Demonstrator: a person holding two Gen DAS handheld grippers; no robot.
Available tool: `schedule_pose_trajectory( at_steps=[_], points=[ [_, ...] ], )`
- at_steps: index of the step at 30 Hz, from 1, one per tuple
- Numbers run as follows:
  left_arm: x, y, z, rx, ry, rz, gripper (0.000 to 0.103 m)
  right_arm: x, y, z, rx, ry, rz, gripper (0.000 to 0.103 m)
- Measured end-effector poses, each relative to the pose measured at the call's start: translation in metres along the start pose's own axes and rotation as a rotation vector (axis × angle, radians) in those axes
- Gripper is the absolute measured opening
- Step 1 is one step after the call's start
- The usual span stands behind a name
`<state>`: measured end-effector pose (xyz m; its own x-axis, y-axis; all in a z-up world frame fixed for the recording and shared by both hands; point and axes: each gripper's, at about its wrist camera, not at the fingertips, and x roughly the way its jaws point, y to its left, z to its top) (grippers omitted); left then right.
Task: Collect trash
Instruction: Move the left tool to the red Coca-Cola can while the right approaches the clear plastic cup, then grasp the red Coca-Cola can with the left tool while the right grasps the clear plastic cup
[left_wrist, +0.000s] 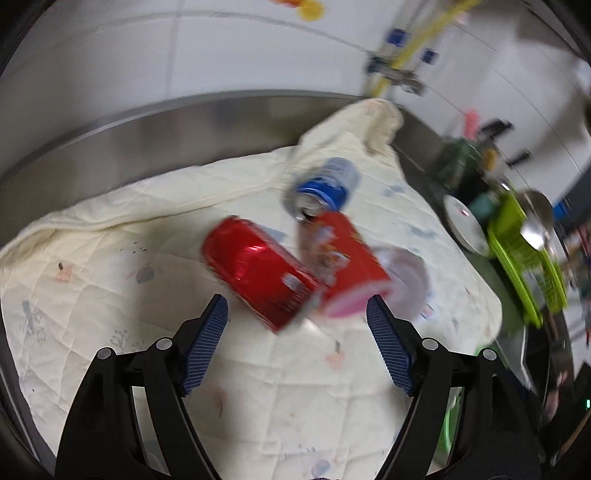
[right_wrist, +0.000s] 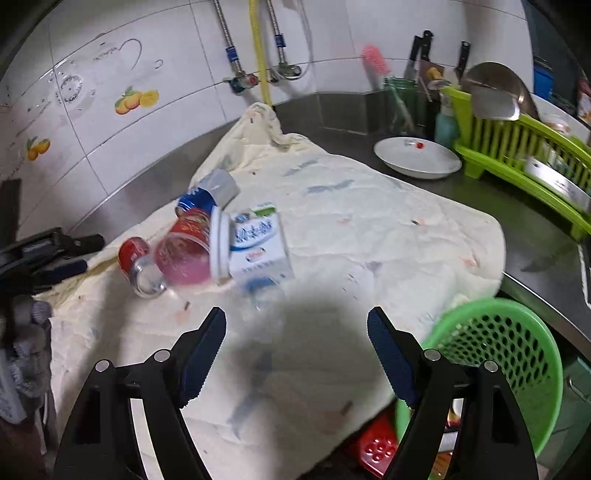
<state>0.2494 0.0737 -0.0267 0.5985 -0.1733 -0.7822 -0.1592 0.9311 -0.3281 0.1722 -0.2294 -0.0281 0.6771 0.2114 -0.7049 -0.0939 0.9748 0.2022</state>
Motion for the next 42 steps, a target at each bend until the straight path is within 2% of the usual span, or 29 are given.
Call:
schedule_pose_trajectory(
  at_steps=[4, 9, 18, 23, 25, 30, 34, 42],
  points=[
    [0.020, 0.015, 0.009, -0.094, 0.028, -0.004, 0.077, 0.011, 0.007, 0.013, -0.030, 0.008, 0.001, 0.076],
    [0.041, 0.021, 0.015, -0.140, 0.055, 0.006, 0.077, 0.029, 0.007, 0.021, -0.041, 0.039, 0.013, 0.076],
    [0.074, 0.025, 0.023, -0.212, 0.106, 0.011, 0.078, 0.050, 0.012, 0.015, -0.071, 0.080, 0.042, 0.076],
    [0.083, 0.025, 0.026, -0.217, 0.111, 0.025, 0.078, 0.060, 0.009, 0.009, -0.089, 0.095, 0.082, 0.077],
    [0.088, 0.027, 0.027, -0.219, 0.118, 0.042, 0.078, 0.063, 0.008, 0.005, -0.108, 0.092, 0.086, 0.084],
    [0.096, 0.031, 0.027, -0.217, 0.126, 0.044, 0.080, 0.076, 0.004, 0.001, -0.119, 0.105, 0.111, 0.085],
    [0.098, 0.022, 0.028, -0.152, 0.121, 0.071, 0.080, 0.085, 0.007, 0.003, -0.130, 0.116, 0.162, 0.085],
    [0.097, 0.021, 0.029, -0.097, 0.121, 0.063, 0.078, 0.106, 0.013, 0.007, -0.159, 0.121, 0.225, 0.086]
  ],
)
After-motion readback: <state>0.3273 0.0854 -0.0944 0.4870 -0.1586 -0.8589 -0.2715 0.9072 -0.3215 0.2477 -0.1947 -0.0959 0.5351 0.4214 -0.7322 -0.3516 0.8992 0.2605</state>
